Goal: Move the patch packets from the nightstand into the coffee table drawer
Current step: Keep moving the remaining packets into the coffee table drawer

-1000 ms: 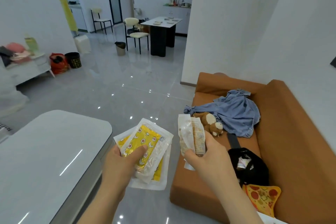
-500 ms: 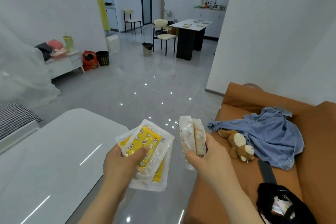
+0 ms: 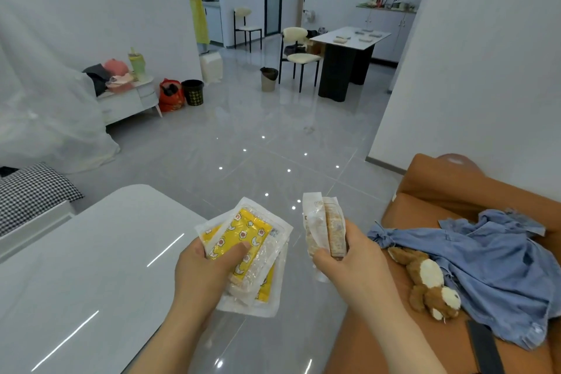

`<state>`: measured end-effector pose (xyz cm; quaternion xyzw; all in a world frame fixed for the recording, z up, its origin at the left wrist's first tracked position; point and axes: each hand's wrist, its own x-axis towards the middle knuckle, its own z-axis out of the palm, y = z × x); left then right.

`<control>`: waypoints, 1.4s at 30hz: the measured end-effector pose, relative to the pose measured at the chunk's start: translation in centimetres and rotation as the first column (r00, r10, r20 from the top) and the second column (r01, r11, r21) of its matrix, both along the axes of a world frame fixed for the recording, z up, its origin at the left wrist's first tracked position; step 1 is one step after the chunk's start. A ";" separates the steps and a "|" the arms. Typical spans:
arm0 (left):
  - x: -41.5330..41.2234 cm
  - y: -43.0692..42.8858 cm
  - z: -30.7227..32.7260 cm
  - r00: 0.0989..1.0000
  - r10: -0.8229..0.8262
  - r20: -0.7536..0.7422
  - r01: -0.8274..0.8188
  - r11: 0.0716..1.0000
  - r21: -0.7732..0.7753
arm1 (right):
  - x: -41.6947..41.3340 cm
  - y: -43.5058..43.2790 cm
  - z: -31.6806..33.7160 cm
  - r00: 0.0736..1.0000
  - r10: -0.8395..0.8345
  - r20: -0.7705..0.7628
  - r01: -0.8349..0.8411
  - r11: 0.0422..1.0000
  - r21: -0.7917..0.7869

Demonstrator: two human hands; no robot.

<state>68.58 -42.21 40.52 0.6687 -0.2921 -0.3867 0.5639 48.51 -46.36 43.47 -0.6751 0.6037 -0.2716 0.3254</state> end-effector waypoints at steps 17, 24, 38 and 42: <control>11.0 -21.0 -0.3 0.995 -0.068 -0.074 0.068 0.998 0.003 | 10.5 -19.1 -0.1 0.998 -0.042 -0.049 0.043 0.999 0.023; 11.9 -28.6 -1.7 0.993 -0.059 -0.105 0.064 0.997 0.043 | 11.5 -27.1 -0.9 0.997 -0.042 -0.068 0.045 0.998 0.036; 10.4 -48.1 -1.9 0.992 0.065 -0.107 -0.061 0.997 0.047 | 10.3 -49.2 -1.8 0.995 0.087 -0.053 -0.086 0.996 0.036; 11.7 -51.5 -2.3 0.985 0.130 -0.112 -0.123 0.990 0.070 | 11.8 -54.2 -2.2 0.986 0.138 -0.091 -0.136 0.990 0.029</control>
